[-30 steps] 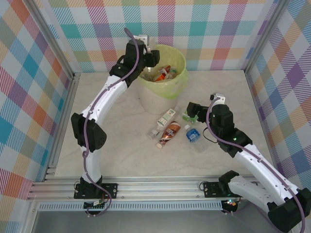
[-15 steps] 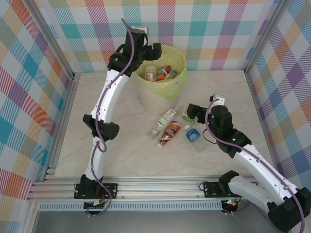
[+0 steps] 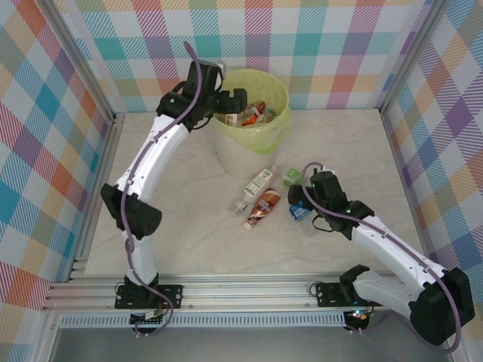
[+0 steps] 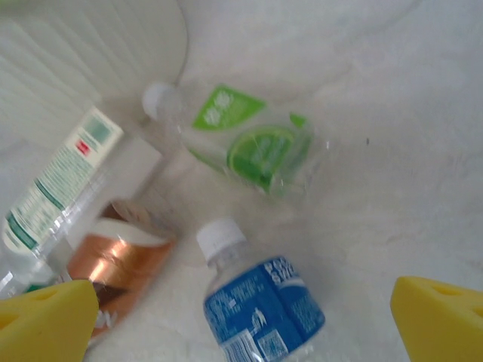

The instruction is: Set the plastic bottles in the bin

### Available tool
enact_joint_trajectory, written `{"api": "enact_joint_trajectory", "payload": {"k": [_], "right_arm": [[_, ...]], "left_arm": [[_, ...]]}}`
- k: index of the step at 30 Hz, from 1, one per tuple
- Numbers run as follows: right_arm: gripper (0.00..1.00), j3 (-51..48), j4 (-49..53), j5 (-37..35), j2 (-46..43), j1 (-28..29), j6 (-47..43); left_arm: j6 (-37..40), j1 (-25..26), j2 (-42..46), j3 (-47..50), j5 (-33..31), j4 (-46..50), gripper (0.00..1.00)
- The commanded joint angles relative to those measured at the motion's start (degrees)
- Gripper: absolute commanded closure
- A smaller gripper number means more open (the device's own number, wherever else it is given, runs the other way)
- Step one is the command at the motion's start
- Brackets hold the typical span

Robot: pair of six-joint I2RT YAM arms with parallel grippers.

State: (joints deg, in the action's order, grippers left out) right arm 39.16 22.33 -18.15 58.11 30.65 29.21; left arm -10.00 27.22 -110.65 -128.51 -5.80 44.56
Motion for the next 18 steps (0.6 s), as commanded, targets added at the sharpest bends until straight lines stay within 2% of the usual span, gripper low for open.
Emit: {"api": "enact_joint_trajectory", "payload": {"k": [1,12,18], "right_arm": [[0.0,-1.2,4.8,4.8,1.8,-0.1,1.8],[0.01,-1.5,6.6,8.6,12.2,0.0,2.3],[0.08,-2.3,4.2,7.2,16.8,0.1,5.0]], "left_arm": [[0.3,0.0,7.5,5.8,0.4,-9.1,0.0],[-8.6,0.0,17.1,22.5,5.4,-21.6,0.0],[-11.1,0.0,23.4,32.2,6.0,-25.5,0.0]]}}
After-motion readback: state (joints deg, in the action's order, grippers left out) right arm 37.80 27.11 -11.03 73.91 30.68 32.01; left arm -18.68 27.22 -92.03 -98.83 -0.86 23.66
